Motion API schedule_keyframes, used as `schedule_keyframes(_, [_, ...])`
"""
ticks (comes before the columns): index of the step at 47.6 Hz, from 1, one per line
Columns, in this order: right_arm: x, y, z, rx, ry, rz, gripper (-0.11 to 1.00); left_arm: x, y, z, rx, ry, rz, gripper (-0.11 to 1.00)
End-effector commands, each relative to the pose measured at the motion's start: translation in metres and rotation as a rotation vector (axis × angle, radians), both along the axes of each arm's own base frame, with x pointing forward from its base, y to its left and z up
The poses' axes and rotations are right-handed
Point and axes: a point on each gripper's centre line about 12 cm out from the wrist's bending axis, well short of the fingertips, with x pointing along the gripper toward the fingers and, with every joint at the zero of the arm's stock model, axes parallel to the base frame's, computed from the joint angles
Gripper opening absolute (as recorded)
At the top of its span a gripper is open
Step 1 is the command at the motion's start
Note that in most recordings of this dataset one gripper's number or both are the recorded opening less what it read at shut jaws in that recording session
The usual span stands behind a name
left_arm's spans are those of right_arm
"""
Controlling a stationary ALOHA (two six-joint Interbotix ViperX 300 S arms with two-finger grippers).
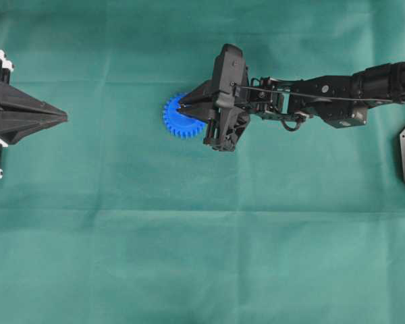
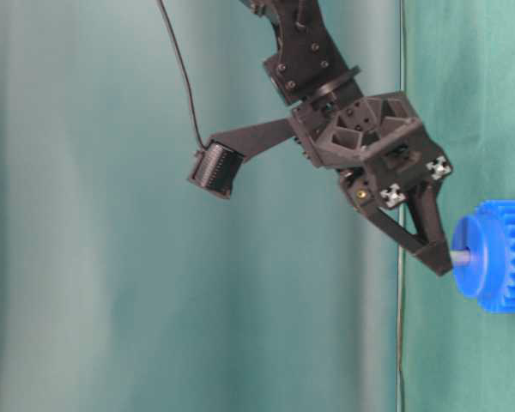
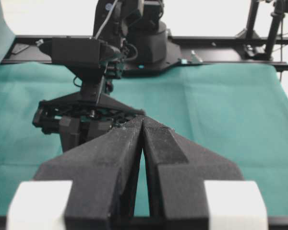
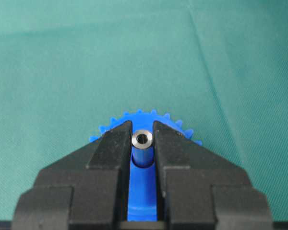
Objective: Insert the shaft placed at a random location into the center hole of the medium gear at another random location.
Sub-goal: 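Align and lower the shaft into the gear's center hole, then open the right gripper to release the shaft in the gear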
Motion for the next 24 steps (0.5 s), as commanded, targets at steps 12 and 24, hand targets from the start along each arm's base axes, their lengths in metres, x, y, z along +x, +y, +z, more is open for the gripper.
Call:
schedule_keyframes(12, [0.003, 0.000, 0.000, 0.010, -0.016, -0.007, 0.13, 0.003, 0.000, 0.009, 0.003, -0.021, -0.002, 0.00])
schedule_keyframes(24, [0.003, 0.001, -0.001, 0.010, -0.013, -0.006, 0.13, 0.003, 0.000, 0.009, 0.002, -0.023, -0.002, 0.00])
